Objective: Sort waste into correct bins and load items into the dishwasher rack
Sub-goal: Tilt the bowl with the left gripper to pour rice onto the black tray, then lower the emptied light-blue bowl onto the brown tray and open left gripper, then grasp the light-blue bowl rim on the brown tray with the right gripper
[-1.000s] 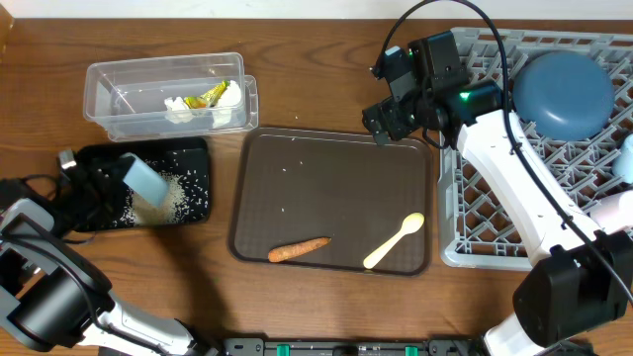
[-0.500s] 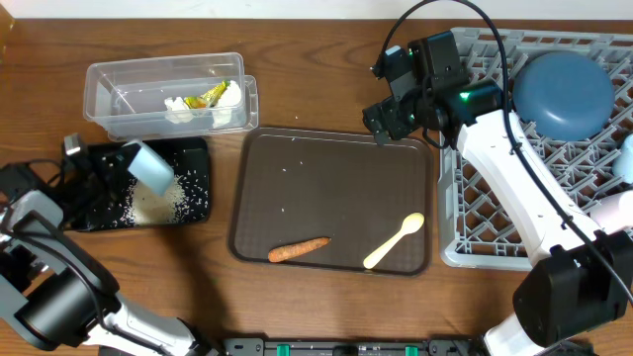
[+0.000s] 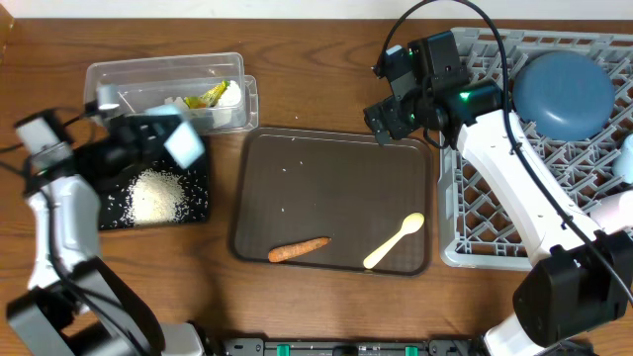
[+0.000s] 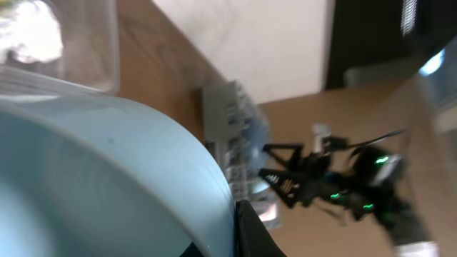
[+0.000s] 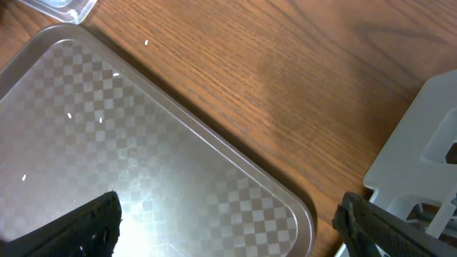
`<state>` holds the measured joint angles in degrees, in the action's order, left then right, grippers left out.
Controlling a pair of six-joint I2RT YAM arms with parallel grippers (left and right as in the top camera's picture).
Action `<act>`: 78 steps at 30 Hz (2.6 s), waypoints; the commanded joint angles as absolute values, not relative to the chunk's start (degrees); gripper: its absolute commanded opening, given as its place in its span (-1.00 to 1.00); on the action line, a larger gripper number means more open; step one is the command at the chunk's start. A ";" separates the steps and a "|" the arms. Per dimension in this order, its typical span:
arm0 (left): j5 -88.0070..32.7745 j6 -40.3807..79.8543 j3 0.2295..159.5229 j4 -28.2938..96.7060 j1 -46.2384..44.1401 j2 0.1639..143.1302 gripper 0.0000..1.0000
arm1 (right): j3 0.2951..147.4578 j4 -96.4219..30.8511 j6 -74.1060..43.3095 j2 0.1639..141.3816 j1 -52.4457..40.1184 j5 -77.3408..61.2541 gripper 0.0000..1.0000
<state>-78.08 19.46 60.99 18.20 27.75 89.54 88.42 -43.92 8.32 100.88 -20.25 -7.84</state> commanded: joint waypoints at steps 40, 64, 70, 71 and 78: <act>-22.17 11.97 61.63 13.63 -28.42 99.37 -0.11 | 88.33 -44.93 -11.14 100.44 -18.35 8.75 0.96; -9.80 16.64 61.67 36.73 3.14 85.34 0.04 | 88.27 -45.69 1.37 108.18 -25.61 -15.14 0.62; -9.78 16.80 61.67 37.47 3.57 85.34 0.04 | 88.27 -46.09 0.64 113.71 -28.86 -15.49 0.30; -9.80 16.80 61.67 37.45 3.57 85.34 0.04 | 88.27 -46.11 0.64 114.63 -29.26 -15.49 0.25; -9.78 16.80 61.67 37.50 3.57 85.34 0.05 | 88.27 -46.11 -0.64 118.21 -30.00 -14.04 -0.09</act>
